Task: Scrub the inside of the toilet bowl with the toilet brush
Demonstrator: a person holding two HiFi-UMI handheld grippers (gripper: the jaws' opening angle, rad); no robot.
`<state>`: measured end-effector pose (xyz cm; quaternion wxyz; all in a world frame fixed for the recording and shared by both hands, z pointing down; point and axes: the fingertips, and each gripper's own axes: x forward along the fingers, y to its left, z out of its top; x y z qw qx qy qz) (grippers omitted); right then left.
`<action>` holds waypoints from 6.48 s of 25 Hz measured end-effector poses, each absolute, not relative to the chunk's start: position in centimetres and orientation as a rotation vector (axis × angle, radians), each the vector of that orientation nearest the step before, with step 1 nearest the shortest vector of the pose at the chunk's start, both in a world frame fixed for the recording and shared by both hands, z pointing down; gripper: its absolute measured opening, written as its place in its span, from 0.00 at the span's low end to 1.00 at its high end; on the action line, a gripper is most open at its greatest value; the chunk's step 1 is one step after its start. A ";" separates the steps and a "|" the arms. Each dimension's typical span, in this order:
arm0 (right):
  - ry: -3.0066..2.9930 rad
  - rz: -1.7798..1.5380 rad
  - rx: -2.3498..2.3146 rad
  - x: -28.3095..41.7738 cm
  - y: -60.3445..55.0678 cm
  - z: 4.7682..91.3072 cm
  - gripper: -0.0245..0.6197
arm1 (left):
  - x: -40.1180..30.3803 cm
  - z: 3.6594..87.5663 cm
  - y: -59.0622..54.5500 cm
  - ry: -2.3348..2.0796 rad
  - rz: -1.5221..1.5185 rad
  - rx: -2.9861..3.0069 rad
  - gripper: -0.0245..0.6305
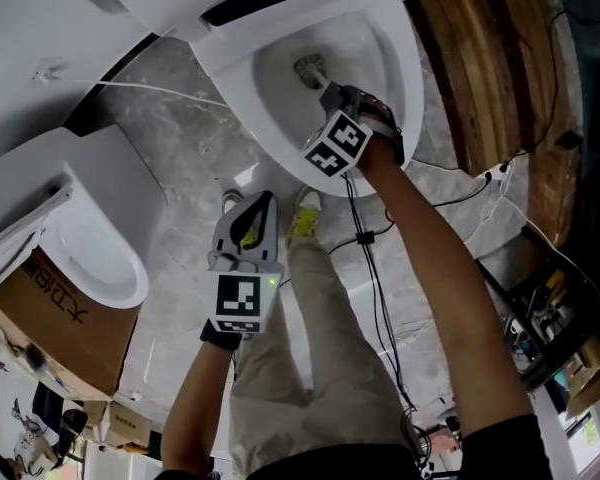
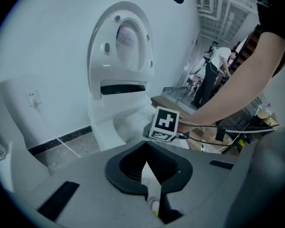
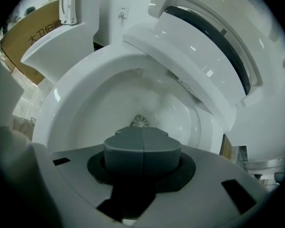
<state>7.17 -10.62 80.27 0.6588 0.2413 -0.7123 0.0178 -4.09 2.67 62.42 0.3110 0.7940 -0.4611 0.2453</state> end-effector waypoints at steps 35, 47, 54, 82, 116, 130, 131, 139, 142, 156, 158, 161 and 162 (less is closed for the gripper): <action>-1.584 0.129 0.548 6.4 -10.6 80.4 0.28 | -3.5 61.7 4.8 -1.234 0.633 2.059 0.07; -1.493 0.167 0.346 6.6 -9.6 78.6 0.29 | -3.0 59.9 5.9 -1.230 0.600 2.067 0.07; -1.484 -0.049 0.429 5.4 -7.1 81.1 0.29 | -3.6 62.0 7.2 -1.232 0.613 2.017 0.07; -1.528 0.646 0.884 14.8 3.6 57.1 0.28 | -2.8 37.6 11.1 -1.117 0.718 2.239 0.07; -2.110 0.670 1.461 20.5 13.3 10.4 0.28 | -5.8 9.3 7.8 -1.295 0.462 2.688 0.07; -2.088 0.541 1.323 15.7 14.5 10.4 0.28 | -5.7 8.3 9.1 -1.284 0.394 2.702 0.07; -2.085 0.537 1.318 15.5 14.3 10.5 0.28 | -6.1 8.4 9.1 -1.294 0.390 2.692 0.07; -2.094 0.501 1.290 14.1 12.6 10.0 0.28 | -8.7 9.7 8.8 -1.349 0.457 2.651 0.07; -2.092 0.495 1.302 14.1 12.3 9.8 0.28 | -9.0 9.4 8.4 -1.378 0.455 2.644 0.07; -2.027 0.666 1.437 13.5 12.0 12.7 0.28 | -11.4 9.5 6.3 -1.418 0.499 2.614 0.07; -2.013 0.674 1.444 13.8 12.0 12.8 0.28 | -10.9 9.0 6.0 -1.411 0.483 2.633 0.07; -1.993 0.686 1.452 14.1 12.1 13.1 0.28 | -10.4 8.9 5.7 -1.399 0.474 2.648 0.07; -1.989 0.688 1.451 14.2 12.2 13.1 0.28 | -10.3 8.9 5.7 -1.394 0.477 2.648 0.07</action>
